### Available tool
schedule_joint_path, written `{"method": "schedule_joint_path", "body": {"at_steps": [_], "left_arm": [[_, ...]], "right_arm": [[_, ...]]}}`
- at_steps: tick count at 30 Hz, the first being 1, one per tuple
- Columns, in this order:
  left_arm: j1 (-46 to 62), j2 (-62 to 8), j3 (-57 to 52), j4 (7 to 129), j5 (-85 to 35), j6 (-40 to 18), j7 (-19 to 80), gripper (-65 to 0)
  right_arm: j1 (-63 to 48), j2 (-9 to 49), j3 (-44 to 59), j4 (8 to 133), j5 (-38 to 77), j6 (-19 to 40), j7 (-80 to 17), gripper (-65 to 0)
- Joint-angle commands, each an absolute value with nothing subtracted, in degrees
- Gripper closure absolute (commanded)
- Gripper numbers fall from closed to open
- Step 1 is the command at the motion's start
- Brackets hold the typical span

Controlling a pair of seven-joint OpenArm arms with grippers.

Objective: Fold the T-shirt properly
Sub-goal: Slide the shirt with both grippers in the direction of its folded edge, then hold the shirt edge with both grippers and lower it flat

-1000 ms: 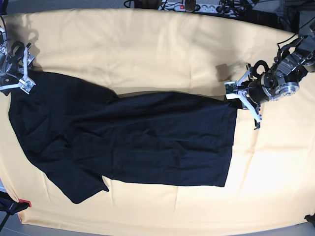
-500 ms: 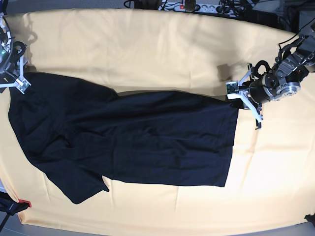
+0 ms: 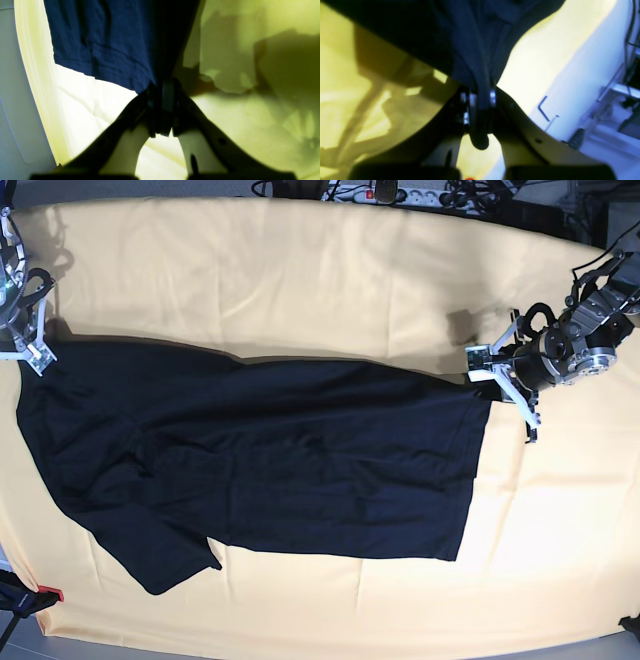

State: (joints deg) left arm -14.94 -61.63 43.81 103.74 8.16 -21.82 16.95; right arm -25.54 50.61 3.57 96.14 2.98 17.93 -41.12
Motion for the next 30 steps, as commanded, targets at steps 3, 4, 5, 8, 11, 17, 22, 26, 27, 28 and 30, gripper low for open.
{"method": "schedule_joint_path", "body": {"at_steps": [3, 4, 5, 8, 11, 17, 22, 26, 27, 28, 30], "left_arm": [[-16.1, -63.3, 43.2, 106.0, 8.0, -21.3, 16.8, 0.0], [-16.1, -63.7, 43.2, 106.6, 7.0, -21.8, 16.8, 0.0], [-16.1, -64.4, 43.2, 107.3, 5.9, -22.8, 16.8, 0.0], [-16.1, -66.6, 43.2, 108.9, 5.0, -25.7, 16.7, 0.0], [-16.1, -68.7, 43.2, 109.5, 3.9, -26.2, 16.7, 0.0], [-16.0, -71.2, 43.2, 109.5, 3.7, -26.2, 16.7, 0.0], [-15.9, -71.6, 43.2, 109.6, 0.2, -32.6, 16.8, 0.0], [-15.9, -71.8, 43.2, 109.6, -2.4, -40.0, 17.0, 0.0], [-15.9, -72.1, 43.2, 109.6, -2.7, -40.0, 17.0, 0.0], [-15.9, -72.8, 43.2, 109.6, -3.7, -40.0, 17.0, 0.0], [-15.7, -74.4, 43.2, 109.7, -5.6, -40.0, 16.9, 0.0]], "right_arm": [[-25.1, 52.3, 4.2, 96.6, -0.1, 16.9, -42.8, 0.0], [-25.1, 52.3, 4.2, 96.6, -0.3, 16.9, -43.3, 0.0], [-25.1, 52.3, 4.2, 96.6, -0.3, 17.0, -43.7, 0.0], [-25.1, 52.4, 4.2, 96.6, -0.2, 19.9, -45.0, 0.0], [-25.1, 53.1, 4.2, 96.6, 0.3, 21.2, -45.8, 0.0], [-25.1, 57.3, 4.2, 96.6, 5.4, 23.5, -46.4, 0.0], [-25.3, 58.2, 4.2, 96.6, 9.4, 27.2, -50.1, 0.0], [-26.2, 58.2, 4.2, 96.6, 13.5, 28.3, -51.5, 0.0], [-27.0, 58.3, 4.2, 96.6, 13.4, 28.8, -51.7, 0.0], [-27.8, 58.3, 4.2, 96.6, 13.1, 29.0, -52.0, 0.0], [-29.5, 58.3, 4.2, 96.6, 13.1, 29.6, -53.5, 0.0]]}}
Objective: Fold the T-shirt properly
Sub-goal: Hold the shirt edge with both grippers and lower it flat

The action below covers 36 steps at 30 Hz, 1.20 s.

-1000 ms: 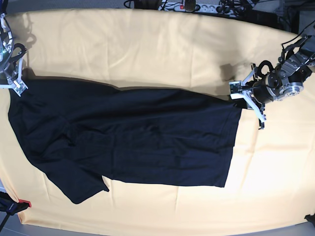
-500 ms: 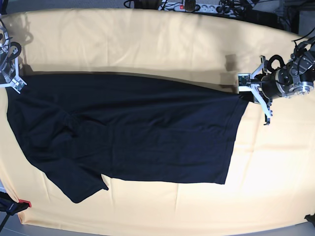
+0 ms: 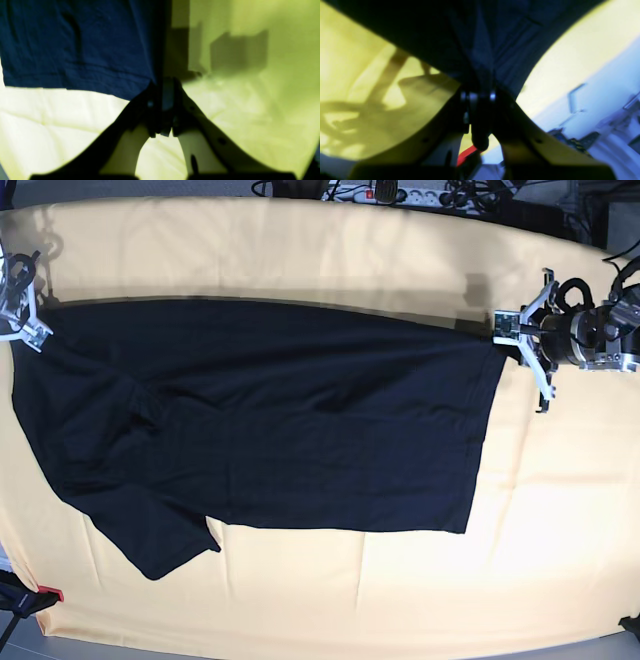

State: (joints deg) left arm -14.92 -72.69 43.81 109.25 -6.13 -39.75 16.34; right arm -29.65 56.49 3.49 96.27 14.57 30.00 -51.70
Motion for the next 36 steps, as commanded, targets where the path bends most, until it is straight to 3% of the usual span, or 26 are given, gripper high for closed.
{"method": "schedule_joint_path", "body": {"at_steps": [1, 9, 15, 26, 36], "left_arm": [[-15.7, -75.2, 43.2, 110.0, -6.6, -40.0, 17.0, 0.0], [-13.6, -81.9, 43.2, 119.4, -15.0, -40.0, 17.5, 0.0], [-8.2, -83.2, 43.2, 125.4, -15.1, -40.0, 25.7, 0.0], [-7.4, -84.5, 43.2, 125.6, -15.1, -40.0, 26.0, 0.0], [-7.1, -85.3, 43.2, 125.6, -17.7, -40.0, 26.0, 0.0]], "right_arm": [[-30.3, 58.3, 4.2, 96.6, 13.1, 30.0, -54.2, 0.0], [-37.3, 61.3, 5.2, 99.5, 13.6, 28.4, -56.3, 0.0], [-41.5, 63.0, 6.9, 105.5, 14.9, 26.0, -59.5, 0.0], [-43.0, 62.9, 6.9, 105.8, 27.1, 32.8, -66.5, 0.0], [-43.3, 63.5, 6.9, 109.6, 28.8, 34.9, -71.3, 0.0]]}}
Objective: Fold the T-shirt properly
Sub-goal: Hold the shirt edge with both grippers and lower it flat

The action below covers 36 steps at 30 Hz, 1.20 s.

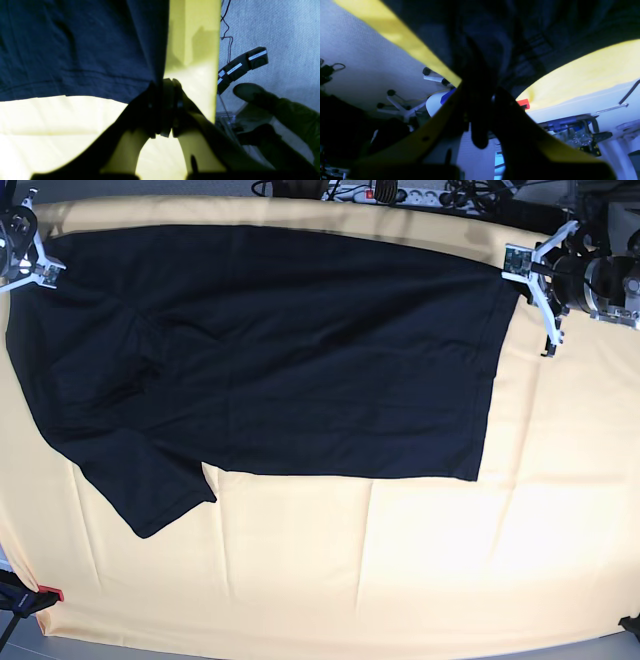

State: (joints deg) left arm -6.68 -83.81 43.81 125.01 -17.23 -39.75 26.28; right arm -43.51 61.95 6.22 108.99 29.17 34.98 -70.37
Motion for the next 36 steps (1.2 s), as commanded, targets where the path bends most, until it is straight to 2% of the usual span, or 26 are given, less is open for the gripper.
{"method": "schedule_joint_path", "body": {"at_steps": [1, 5, 12, 15, 16, 19, 20, 21, 31, 36], "left_arm": [[-7.1, -85.3, 43.2, 125.6, -18.7, -40.0, 26.0, 0.0], [-7.1, -85.3, 43.2, 125.6, -21.7, -40.0, 28.3, 0.0], [-7.2, -85.3, 43.2, 125.6, -21.7, -40.0, 28.7, 0.0], [-7.2, -85.3, 43.2, 125.6, -21.7, -40.0, 28.3, 0.0], [-7.2, -85.3, 43.2, 125.6, -21.7, -40.0, 28.4, -6.3], [-7.2, -85.3, 43.2, 125.6, -21.7, -40.0, 28.6, -32.1], [-7.2, -85.3, 43.2, 125.6, -21.7, -40.0, 28.6, -38.3], [-7.2, -85.3, 43.2, 125.6, -21.7, -40.0, 28.6, -41.0], [-7.2, -85.3, 43.2, 125.6, -21.3, -40.0, 29.9, -41.2], [-7.2, -85.3, 43.2, 125.6, -21.3, -40.0, 30.1, -41.2]], "right_arm": [[-43.3, 63.9, 6.9, 109.7, 28.8, 34.9, -71.4, 0.0], [-43.3, 65.7, 6.9, 109.8, 28.8, 34.4, -71.9, 0.0], [-43.3, 65.7, 6.9, 109.8, 30.2, 34.3, -72.1, 0.0], [-43.3, 65.7, 6.9, 109.8, 30.2, 32.5, -72.1, 0.0], [-43.3, 65.7, 6.9, 109.8, 30.2, 31.7, -72.1, -2.7], [-43.3, 65.7, 6.9, 110.0, 32.6, 31.4, -73.8, -18.4], [-43.3, 65.7, 6.9, 110.3, 33.9, 31.4, -74.5, -20.9], [-43.3, 65.7, 6.9, 110.6, 34.7, 31.3, -74.9, -22.3], [-43.2, 65.8, 6.9, 112.0, 34.7, 31.1, -76.3, -22.9], [-43.2, 65.8, 6.9, 116.2, 34.8, 31.1, -80.0, -22.9]]}}
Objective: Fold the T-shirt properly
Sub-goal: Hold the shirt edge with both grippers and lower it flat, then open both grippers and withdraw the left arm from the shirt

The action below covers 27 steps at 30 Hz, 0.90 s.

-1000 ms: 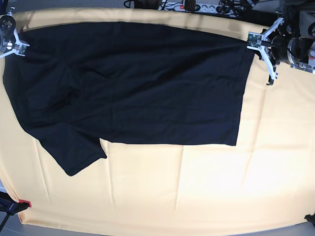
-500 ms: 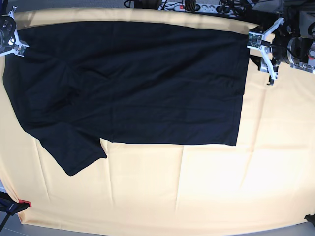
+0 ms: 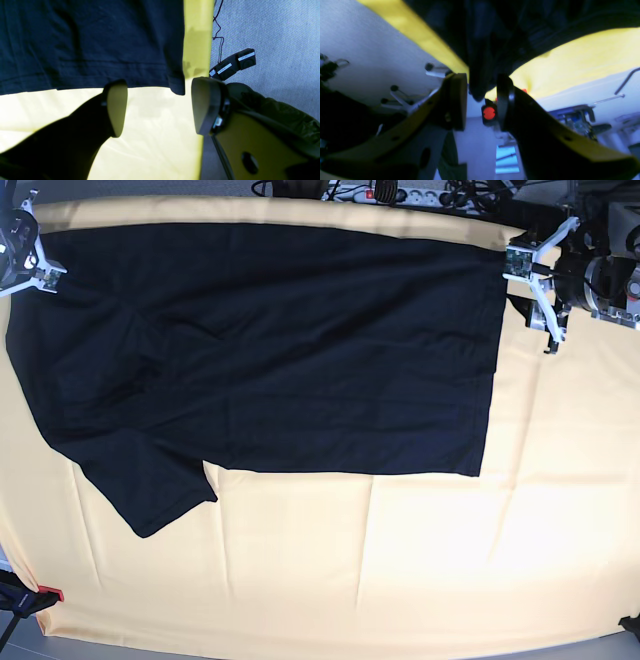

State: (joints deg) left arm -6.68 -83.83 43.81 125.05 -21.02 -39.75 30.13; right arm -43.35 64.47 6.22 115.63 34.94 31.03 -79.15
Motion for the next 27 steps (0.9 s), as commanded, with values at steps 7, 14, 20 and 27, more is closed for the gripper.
{"method": "schedule_joint_path", "body": {"at_steps": [7, 14, 20, 27], "left_arm": [[-7.2, -85.3, 43.2, 125.6, -21.3, -40.0, 30.1, -41.2], [-7.2, -85.3, 43.2, 125.6, -21.3, -40.0, 30.1, -41.2], [-7.2, -85.3, 43.2, 125.6, -21.3, -40.0, 30.1, -41.2], [-7.8, -85.3, 43.0, 127.1, -21.2, -40.0, 30.6, -41.2]], "right_arm": [[-43.2, 65.7, 7.1, 122.7, 35.6, 30.9, -80.0, -22.7], [-43.2, 65.7, 15.5, 128.3, 36.1, 29.3, -77.0, -22.7], [-43.2, 65.4, 28.7, 131.7, 40.8, 28.0, -71.6, -22.7], [-43.2, 65.4, 35.0, 131.5, 41.9, 26.8, -65.1, -22.7]]}}
